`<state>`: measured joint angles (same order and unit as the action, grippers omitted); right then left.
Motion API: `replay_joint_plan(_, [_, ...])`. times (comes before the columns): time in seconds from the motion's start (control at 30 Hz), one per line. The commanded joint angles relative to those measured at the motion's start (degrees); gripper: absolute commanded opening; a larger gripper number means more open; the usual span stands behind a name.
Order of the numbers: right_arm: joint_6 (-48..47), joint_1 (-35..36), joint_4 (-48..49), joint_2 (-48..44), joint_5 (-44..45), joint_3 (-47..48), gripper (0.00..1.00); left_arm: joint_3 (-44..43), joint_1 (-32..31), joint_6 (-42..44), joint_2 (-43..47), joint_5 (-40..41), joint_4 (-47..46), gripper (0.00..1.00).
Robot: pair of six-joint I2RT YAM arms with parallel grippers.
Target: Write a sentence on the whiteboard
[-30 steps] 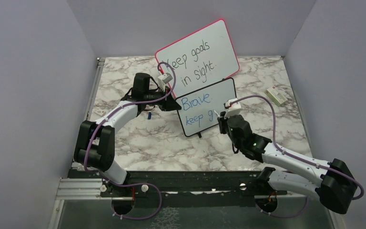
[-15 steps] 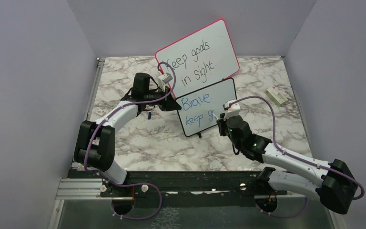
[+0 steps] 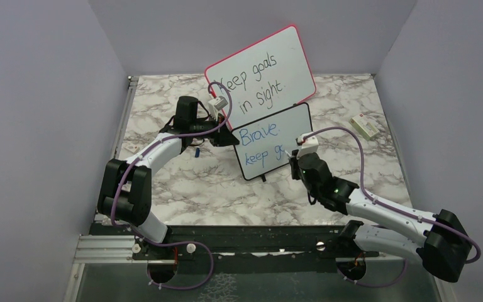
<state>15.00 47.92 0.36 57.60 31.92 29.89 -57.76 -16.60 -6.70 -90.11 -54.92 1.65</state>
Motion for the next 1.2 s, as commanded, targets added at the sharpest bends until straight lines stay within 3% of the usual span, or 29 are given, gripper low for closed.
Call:
replay_joint_plan(0.0, [-0.30, -0.37, 3.16, -0.10, 2.44, -0.46, 0.01, -0.24, -0.63, 2.17, -0.77, 2.40, 3.53, 0.00])
replay_joint_plan(1.17, [-3.82, -0.90, 7.81, 0.52, -3.22, 1.39, 0.00, -0.25, -0.63, 2.17, -0.71, 2.36, 3.53, 0.00])
